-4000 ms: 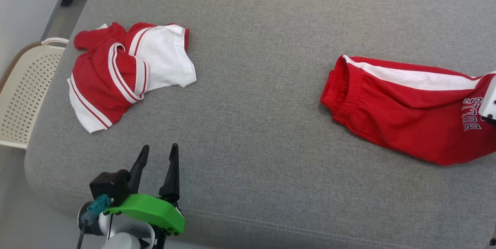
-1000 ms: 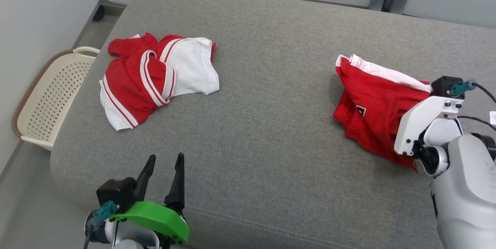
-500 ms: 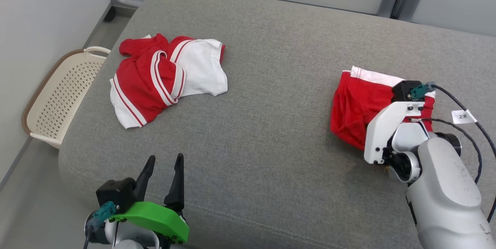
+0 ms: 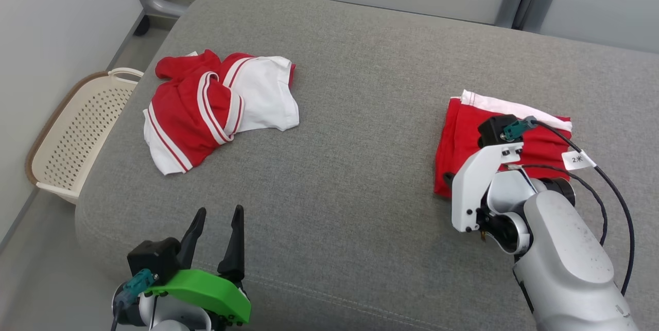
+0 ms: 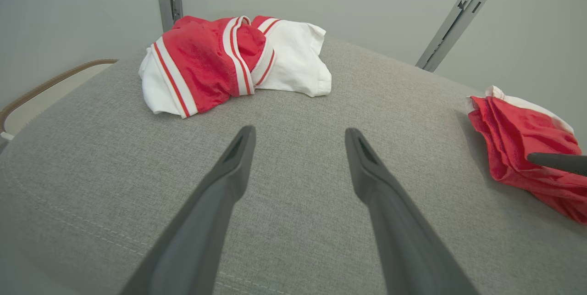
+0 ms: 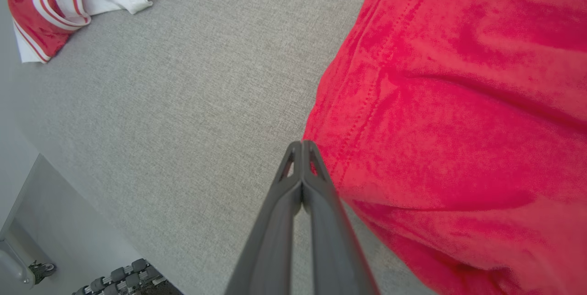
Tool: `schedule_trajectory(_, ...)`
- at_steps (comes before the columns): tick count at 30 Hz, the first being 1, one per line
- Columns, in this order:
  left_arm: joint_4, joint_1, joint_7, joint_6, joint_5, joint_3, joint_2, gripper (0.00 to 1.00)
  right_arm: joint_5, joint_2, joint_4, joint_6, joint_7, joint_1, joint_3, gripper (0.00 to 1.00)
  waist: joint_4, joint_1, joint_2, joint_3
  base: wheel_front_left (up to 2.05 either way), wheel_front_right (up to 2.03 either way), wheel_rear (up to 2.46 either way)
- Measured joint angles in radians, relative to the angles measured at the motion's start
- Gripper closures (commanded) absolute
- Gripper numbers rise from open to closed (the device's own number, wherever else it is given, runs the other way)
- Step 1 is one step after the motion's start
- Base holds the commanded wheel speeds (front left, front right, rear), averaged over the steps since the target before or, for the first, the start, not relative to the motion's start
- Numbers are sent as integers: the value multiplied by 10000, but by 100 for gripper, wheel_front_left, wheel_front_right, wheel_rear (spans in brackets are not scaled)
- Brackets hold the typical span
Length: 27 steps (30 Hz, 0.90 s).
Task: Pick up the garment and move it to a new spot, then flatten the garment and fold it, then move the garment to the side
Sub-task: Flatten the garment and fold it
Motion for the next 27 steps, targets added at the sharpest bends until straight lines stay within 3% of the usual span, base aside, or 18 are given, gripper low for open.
schedule_trajectory(3, 2, 1, -2, 23, -27, 2, 21, 0, 178, 40, -58, 0, -65, -160, 138, 97, -10, 0, 0, -73, 0, 0, 0)
schedule_trajectory(4, 0, 7, -2, 31, -27, 6, 35, 0, 209, 36, -105, 0, -90, -200, 151, 71, -19, 0, 0, -104, 0, 0, 0)
schedule_trajectory(5, -6, 20, -2, 52, -29, 12, 48, 0, 236, 21, -157, 0, -125, -214, 153, 6, -33, 0, 0, -138, 0, 0, 0)
schedule_trajectory(6, -17, 41, -2, 54, -38, 17, 65, 0, 247, -2, -199, 0, -138, -219, 98, 6, -54, 0, 0, -168, 0, 0, 0)
schedule_trajectory(7, -31, 68, -4, 65, -44, 21, 81, 0, 244, -50, -255, 0, -163, -223, 12, 0, -83, 0, 0, -193, 0, 0, 0)
schedule_trajectory(15, -167, 206, 4, 140, -96, 12, 159, 0, -420, -407, -792, 0, -104, -232, -1588, 0, -476, 0, 0, -325, 0, 0, 0)
schedule_trajectory(27, -326, 198, 75, 151, -94, -52, 297, 0, -880, -33, -980, 0, 313, 489, -3620, 0, -1176, 0, 0, -66, 0, 0, 0)
